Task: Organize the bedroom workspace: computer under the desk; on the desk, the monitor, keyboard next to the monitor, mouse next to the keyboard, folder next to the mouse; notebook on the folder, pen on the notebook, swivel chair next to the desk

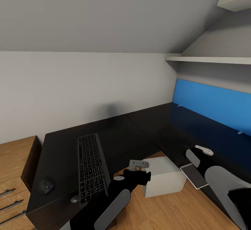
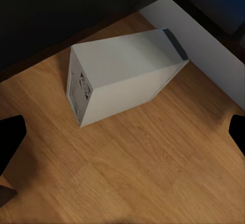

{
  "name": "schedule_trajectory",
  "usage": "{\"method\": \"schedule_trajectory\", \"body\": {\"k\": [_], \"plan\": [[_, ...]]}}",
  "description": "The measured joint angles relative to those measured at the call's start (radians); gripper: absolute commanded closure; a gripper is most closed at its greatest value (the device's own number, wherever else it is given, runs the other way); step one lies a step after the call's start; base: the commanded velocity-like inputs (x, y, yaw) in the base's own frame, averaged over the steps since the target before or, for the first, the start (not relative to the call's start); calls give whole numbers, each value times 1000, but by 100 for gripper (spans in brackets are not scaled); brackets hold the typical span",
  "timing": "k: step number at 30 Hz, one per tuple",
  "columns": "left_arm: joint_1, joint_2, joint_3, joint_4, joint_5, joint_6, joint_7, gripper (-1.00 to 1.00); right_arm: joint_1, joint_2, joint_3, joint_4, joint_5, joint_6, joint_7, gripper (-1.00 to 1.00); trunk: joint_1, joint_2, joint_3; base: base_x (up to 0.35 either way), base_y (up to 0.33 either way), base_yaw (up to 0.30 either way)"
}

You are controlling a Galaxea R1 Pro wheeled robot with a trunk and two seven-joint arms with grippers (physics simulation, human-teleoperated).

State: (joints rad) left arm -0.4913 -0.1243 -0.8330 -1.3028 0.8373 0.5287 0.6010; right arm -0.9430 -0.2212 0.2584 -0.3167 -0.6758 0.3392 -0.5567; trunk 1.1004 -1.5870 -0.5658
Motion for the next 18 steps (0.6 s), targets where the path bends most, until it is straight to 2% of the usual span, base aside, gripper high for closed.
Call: {"method": "schedule_trajectory", "body": {"k": [4,11,18], "plan": [[0,1,0,0,2,1,-1,-100,0,1,2,0,1,15,-13,-100,0,0,0,0,0,0],[0,23,1,1,4,0,-4,-100,0,1,4,0,3,18,-15,-100,0,0,0,-7,1,0],[0,28,1,2,4,1,-4,-100,0,1,6,0,3,18,-14,-100,0,0,0,-158,109,0]]}}
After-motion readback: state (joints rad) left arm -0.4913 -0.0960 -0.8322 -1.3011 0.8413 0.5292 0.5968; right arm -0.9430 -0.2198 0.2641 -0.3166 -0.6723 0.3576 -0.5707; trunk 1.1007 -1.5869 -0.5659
